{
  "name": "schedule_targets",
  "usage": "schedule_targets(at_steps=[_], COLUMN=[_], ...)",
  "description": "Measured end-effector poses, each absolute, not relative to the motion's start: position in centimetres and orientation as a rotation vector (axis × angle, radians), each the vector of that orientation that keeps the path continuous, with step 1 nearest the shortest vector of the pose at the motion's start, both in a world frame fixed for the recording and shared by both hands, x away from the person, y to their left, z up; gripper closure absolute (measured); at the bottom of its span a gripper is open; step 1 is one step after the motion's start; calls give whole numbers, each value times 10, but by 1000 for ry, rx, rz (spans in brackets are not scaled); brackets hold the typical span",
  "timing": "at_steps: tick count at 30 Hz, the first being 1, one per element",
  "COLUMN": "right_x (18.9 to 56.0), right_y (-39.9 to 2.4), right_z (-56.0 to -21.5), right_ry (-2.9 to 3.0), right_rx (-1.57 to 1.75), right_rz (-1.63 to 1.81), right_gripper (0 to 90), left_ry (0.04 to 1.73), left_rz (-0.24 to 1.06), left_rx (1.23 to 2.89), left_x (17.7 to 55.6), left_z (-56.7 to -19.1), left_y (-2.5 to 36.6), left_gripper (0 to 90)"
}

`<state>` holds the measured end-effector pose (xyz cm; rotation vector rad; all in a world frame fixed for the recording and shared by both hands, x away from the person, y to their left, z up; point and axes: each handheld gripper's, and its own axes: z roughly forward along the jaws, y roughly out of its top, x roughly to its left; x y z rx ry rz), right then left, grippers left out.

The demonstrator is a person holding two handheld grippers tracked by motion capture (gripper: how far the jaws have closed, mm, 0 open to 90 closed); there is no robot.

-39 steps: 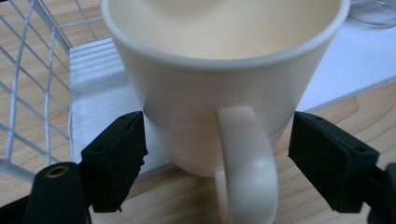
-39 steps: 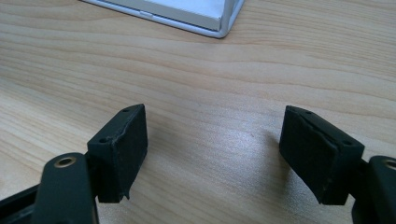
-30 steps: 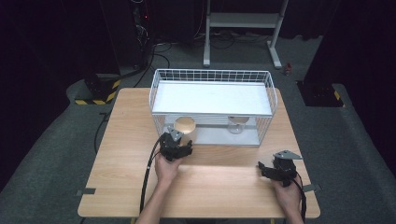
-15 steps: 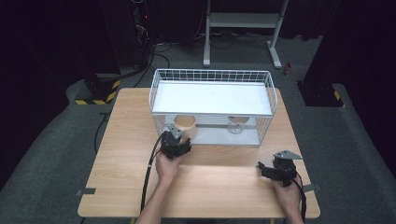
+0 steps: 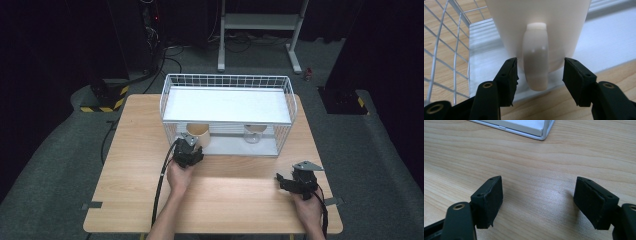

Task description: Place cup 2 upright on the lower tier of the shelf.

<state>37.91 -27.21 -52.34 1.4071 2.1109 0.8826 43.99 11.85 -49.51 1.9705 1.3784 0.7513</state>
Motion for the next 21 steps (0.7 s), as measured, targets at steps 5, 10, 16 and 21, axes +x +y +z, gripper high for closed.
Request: schedule_targets(at_steps=[5, 10, 16, 21], right_x=[379, 379, 379, 379], right_y=[-272, -272, -272, -272], right_z=[-523, -523, -523, -524], right_ry=[2111, 2112, 2110, 2109], right_rx=[1407, 1403, 1408, 1407], right_rz=[883, 882, 883, 884], right_gripper=[238, 238, 238, 238], left_ry=[1386, 1395, 1395, 1394], left_rz=[751, 765, 754, 738], left_rx=[1956, 1988, 1992, 2003], left_x=[443, 444, 448, 450], left_z=[-496, -500, -502, -503], left_y=[119, 116, 118, 119], left_gripper=[503, 552, 596, 644])
